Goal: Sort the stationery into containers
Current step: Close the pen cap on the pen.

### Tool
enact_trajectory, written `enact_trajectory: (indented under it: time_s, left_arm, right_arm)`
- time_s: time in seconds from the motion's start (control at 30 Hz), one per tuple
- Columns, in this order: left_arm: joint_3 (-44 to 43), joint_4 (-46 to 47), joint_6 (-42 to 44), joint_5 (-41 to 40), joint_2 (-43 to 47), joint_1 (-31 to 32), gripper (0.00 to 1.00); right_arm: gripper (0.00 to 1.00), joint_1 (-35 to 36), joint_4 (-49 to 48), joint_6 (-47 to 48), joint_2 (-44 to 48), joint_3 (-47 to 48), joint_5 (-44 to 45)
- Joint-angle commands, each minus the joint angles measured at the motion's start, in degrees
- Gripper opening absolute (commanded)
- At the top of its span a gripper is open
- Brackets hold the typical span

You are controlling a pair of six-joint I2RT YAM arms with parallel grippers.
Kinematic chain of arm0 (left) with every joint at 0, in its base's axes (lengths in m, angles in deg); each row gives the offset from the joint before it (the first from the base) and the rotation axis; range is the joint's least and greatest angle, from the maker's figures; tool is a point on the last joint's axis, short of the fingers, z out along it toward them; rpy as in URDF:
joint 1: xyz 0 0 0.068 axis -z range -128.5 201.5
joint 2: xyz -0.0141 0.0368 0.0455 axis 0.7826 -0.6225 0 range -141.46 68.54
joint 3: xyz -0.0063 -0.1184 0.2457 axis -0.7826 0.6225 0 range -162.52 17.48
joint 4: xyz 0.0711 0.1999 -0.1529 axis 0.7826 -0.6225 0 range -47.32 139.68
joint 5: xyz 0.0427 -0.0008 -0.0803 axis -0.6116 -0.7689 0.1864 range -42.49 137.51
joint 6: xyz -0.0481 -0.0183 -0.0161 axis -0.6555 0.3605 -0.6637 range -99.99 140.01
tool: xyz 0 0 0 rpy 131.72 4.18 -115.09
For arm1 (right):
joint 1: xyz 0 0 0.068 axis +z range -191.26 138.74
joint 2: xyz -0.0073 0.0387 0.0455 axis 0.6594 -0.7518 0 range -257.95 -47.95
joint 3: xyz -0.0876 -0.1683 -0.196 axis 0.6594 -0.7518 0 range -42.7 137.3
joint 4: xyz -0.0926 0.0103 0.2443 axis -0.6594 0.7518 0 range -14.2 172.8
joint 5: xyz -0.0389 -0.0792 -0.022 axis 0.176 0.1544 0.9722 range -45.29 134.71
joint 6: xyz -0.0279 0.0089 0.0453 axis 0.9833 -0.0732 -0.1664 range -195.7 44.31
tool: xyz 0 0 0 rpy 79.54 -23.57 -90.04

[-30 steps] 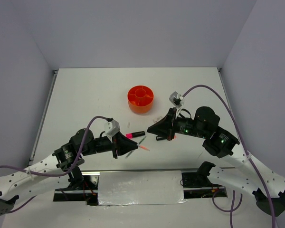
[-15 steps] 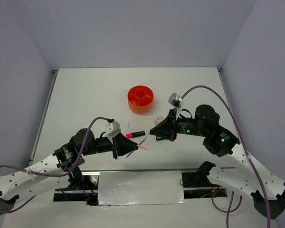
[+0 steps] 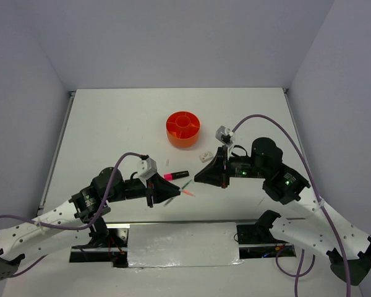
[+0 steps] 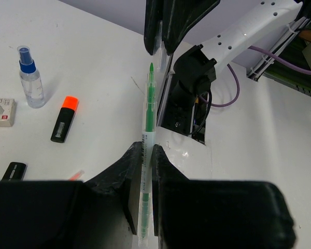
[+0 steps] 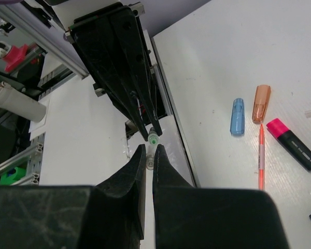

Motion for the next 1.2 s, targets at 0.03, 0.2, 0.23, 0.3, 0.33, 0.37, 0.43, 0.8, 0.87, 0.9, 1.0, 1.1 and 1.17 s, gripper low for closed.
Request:
enact_trajectory:
  time_s: [0.03,0.2,0.23,0.3,0.33,0.37,0.43,0.8,0.87,0.9,1.0,1.1,1.17]
  left_arm:
    - [-0.4,4.5,1.3,1.8,0.4,0.2,0.0]
    - [-0.4,4.9,1.2,2.4,-0.3,0.1,0.0]
    - [-0.3,5.0,1.2,2.3,-0.4,0.2,0.0]
    - [-0.2,5.2,1.1,2.2,-0.4,0.1,0.0]
    - [-0.1,5.3,1.0,2.1,-0.4,0.1,0.0]
    - [0.0,5.4,1.0,1.9,-0.4,0.1,0.0]
    - [0.2,5.5,0.9,1.9,-0.5,0.1,0.0]
    - [0.9,5.9,0.9,2.2,-0.5,0.1,0.0]
    - [1.1,5.5,1.0,1.6,-0.4,0.1,0.0]
    - [1.0,5.4,1.0,1.7,-0.5,0.2,0.0]
    - [0.9,5.5,1.0,2.2,-0.7,0.1,0.0]
    - [0.8,5.4,0.9,1.5,-0.9,0.2,0.0]
    - [0.5,5.4,0.9,1.4,-1.2,0.1,0.0]
  right_arm:
    - [0.0,-0.2,-2.7,0.3,0.1,-0.5,-1.8]
    - [0.0,-0.3,-3.4,0.1,-0.2,-0.2,-1.5]
    - [0.0,-0.3,-3.3,0.2,-0.1,0.2,-1.3]
    - [0.0,-0.4,-2.7,0.4,0.2,0.7,-0.6]
    - [0.0,-0.3,-2.4,0.7,0.3,1.0,-0.5]
    - [0.0,-0.3,-2.2,0.7,0.3,1.1,-0.3]
    - [0.0,-0.3,-1.6,1.1,0.4,1.6,0.8]
    - [0.0,-0.4,-1.3,0.7,1.2,2.4,5.5]
    - [0.0,-0.4,-1.2,0.8,1.6,2.7,5.5]
    - [0.0,-0.4,-0.8,0.9,1.6,2.8,5.5]
    - [0.0,-0.4,-0.9,0.7,1.4,3.1,4.6]
    - [0.0,-0.4,-1.2,0.7,1.1,2.8,3.4]
    - [0.0,-0.4,-1.1,0.7,1.0,2.7,3.1]
